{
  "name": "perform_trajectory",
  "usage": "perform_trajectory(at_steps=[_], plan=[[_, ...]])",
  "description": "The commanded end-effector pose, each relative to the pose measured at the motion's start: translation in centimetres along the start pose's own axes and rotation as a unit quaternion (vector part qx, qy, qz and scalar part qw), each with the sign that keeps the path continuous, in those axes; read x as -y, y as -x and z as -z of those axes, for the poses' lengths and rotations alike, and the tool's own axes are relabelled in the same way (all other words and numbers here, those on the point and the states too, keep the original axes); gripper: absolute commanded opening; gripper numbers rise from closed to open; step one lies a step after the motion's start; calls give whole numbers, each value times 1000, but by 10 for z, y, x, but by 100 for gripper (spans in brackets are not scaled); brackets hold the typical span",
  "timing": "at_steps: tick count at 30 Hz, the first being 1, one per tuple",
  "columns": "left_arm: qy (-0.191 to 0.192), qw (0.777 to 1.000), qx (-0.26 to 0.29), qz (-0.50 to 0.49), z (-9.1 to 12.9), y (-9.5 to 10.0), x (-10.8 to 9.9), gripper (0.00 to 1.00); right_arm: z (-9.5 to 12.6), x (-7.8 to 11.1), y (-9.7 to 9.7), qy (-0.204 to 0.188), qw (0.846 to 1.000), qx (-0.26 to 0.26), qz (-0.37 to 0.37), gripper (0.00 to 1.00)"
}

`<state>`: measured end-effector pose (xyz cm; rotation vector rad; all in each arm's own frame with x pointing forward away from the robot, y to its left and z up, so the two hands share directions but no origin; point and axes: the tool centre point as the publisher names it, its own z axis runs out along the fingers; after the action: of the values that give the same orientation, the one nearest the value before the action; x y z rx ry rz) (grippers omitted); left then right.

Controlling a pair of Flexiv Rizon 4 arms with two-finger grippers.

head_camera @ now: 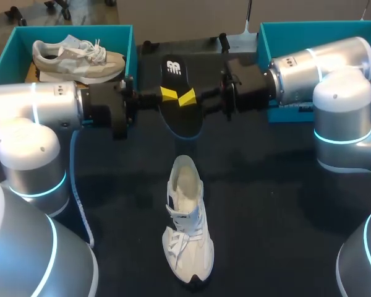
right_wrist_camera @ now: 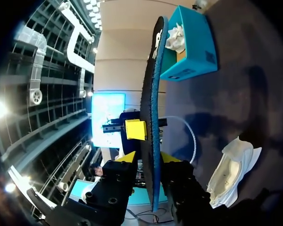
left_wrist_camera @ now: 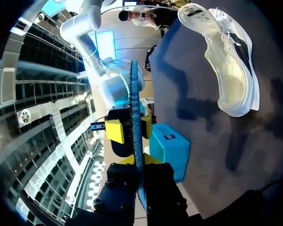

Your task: Take the shoe out of the shoebox, open the shoe tongue, remove and reinsert the insole, then place the shoe into the shoebox

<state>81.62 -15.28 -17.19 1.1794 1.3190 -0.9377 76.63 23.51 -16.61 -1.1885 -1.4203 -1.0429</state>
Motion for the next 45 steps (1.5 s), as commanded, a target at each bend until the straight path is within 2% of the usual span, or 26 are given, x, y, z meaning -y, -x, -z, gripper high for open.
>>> perform_trajectory(at_steps=[1,4,8,16,21,23,31,32,33,34,38,40,43,45], plan=[[1,1000,0,-2,-2,-1,1,0,-3,-2,1,-2,1000,0,-1,19],[2,1000,-1,-2,-1,-2,0,0,-3,-2,1,-2,1000,0,-3,9],[3,1000,-2,-3,-1,-2,-1,0,-2,-3,1,-3,1000,1,-2,8],[0,1000,0,-4,-1,-2,-1,0,-2,-3,2,1,1000,2,-4,20],[-1,1000,0,-5,-1,-1,-1,0,-1,-2,3,2,1000,4,-5,15],[-1,1000,0,-5,-1,-1,-1,0,1,-2,3,4,1000,6,-6,0],[-3,1000,-2,-5,-1,-1,-1,0,2,-2,2,5,1000,9,-3,0],[-3,1000,-4,-3,-1,-1,-1,3,2,-2,3,5,1000,8,-2,0],[4,1000,-7,6,-2,-1,-1,55,2,-2,4,6,1000,7,1,0],[7,1000,-8,9,-2,-1,-1,100,2,-2,5,6,1000,6,5,0],[27,999,-22,35,8,2,3,100,6,0,13,7,999,0,35,0],[24,998,-32,57,16,2,7,100,9,1,17,12,999,-2,47,0],[32,991,-95,93,28,-3,11,100,12,0,21,19,998,-5,64,0],[45,986,-116,109,36,-6,14,100,13,-1,22,22,996,-3,81,0]])
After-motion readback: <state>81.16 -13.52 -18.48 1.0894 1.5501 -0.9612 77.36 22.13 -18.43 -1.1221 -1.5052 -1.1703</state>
